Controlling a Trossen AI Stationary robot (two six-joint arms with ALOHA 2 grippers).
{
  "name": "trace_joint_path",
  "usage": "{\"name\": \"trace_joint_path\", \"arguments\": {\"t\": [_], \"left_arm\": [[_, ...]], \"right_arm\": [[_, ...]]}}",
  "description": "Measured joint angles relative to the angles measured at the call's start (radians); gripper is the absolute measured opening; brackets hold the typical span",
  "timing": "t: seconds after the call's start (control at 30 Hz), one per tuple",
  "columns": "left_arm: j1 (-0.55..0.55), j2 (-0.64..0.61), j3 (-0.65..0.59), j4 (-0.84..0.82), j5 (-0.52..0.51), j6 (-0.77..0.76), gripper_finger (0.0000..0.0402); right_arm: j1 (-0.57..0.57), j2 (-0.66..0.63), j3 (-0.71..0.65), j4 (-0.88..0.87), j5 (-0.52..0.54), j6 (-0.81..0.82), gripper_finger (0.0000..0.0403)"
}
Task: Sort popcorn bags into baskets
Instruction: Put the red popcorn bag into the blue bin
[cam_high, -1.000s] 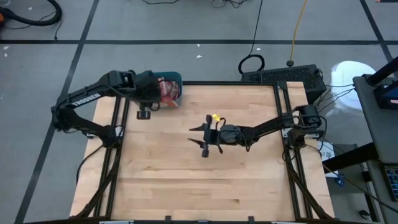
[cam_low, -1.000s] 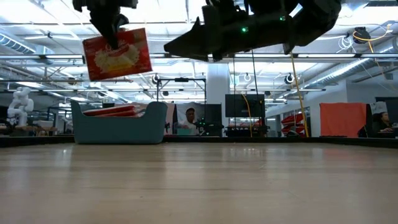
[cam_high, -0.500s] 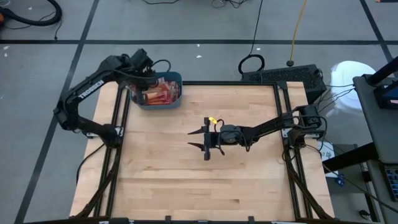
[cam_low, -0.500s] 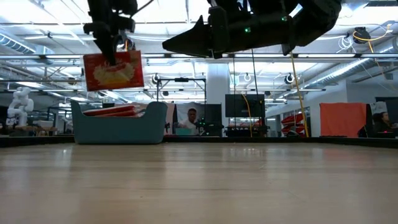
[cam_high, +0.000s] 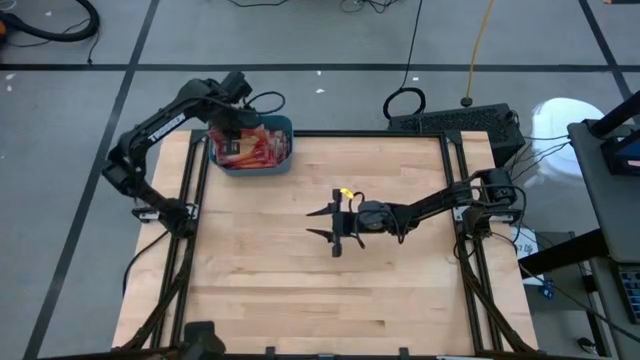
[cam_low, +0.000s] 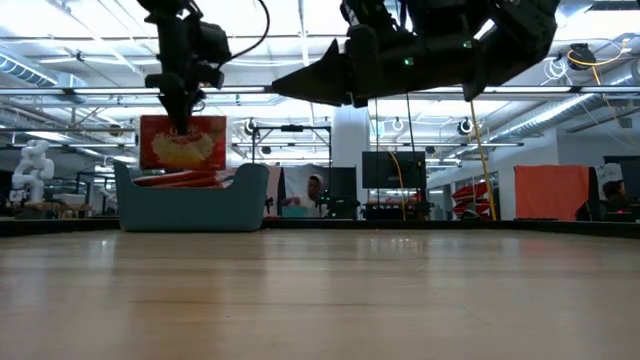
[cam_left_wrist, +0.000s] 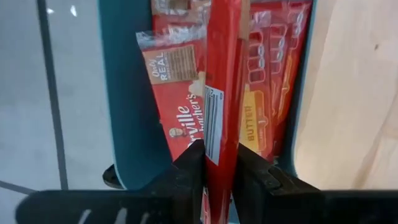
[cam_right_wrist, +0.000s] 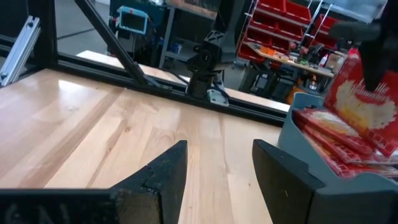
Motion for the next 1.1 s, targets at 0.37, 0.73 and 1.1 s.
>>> {"name": "trace_joint_path", "arguments": {"t": [0.37,0.73,1.1], "left_arm": [[0.050,0.076,0.001,0.060,-0.090,-0.044,0.0076],[0.053,0.094,0.001,0.070,-0.145,-0.078,0.0102],[0.053,0.095,0.001,0.109,-0.210,-0.108,0.0228]], "right_arm": [[0.003,0.000,-0.010,0.030,-0.001,-0.003,0.0173],[0.003,0.000,-0.010,0.029,-0.001,-0.007,0.0173],[0.003,0.000,-0.010,0.029,-0.001,-0.007,0.0173]]}}
